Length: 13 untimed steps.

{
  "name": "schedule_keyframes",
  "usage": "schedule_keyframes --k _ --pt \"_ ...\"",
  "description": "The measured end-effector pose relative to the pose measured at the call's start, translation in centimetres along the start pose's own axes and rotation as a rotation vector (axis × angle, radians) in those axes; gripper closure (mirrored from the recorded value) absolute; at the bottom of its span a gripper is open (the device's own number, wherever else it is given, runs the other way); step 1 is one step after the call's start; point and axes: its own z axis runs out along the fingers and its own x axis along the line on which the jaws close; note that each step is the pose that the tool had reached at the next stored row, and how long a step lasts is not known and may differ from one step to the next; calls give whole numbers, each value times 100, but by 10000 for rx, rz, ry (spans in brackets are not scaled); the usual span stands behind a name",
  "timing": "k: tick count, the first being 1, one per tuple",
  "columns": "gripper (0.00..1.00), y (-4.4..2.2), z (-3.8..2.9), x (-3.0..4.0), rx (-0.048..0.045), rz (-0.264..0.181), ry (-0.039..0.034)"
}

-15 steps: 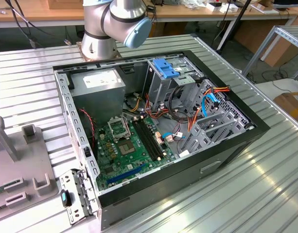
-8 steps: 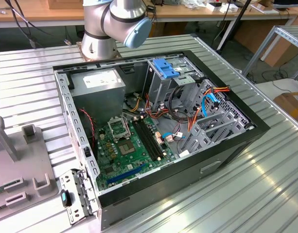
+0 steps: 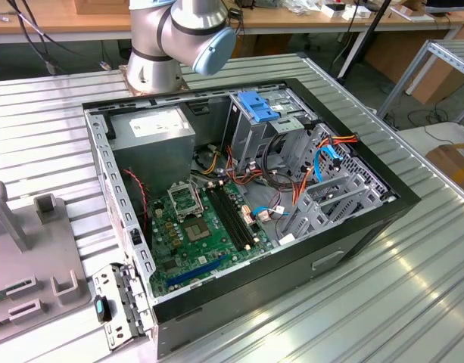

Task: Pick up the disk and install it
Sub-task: 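Pick up the disk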

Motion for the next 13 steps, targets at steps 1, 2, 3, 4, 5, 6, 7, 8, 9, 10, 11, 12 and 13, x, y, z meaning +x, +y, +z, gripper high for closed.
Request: schedule_keyframes --k 1,2,3,4,5,6,7,8,9,10,11,12,13 --pt "89 0 0 0 0 -253 9" --pt "89 0 0 0 1 -398 16" --pt "89 0 0 0 1 -412 16" --pt "89 0 0 0 0 -420 17" --pt "89 0 0 0 1 -428 17" --pt "89 0 0 0 1 -435 17" --pt "89 0 0 0 1 -443 17" --pt "89 0 0 0 1 -453 17" --pt "89 0 0 0 1 -461 18" --pt "89 0 0 0 1 -476 19" --pt "89 0 0 0 1 -489 19" --pt "89 0 0 0 1 -505 20" --pt "89 0 0 0 2 -517 20"
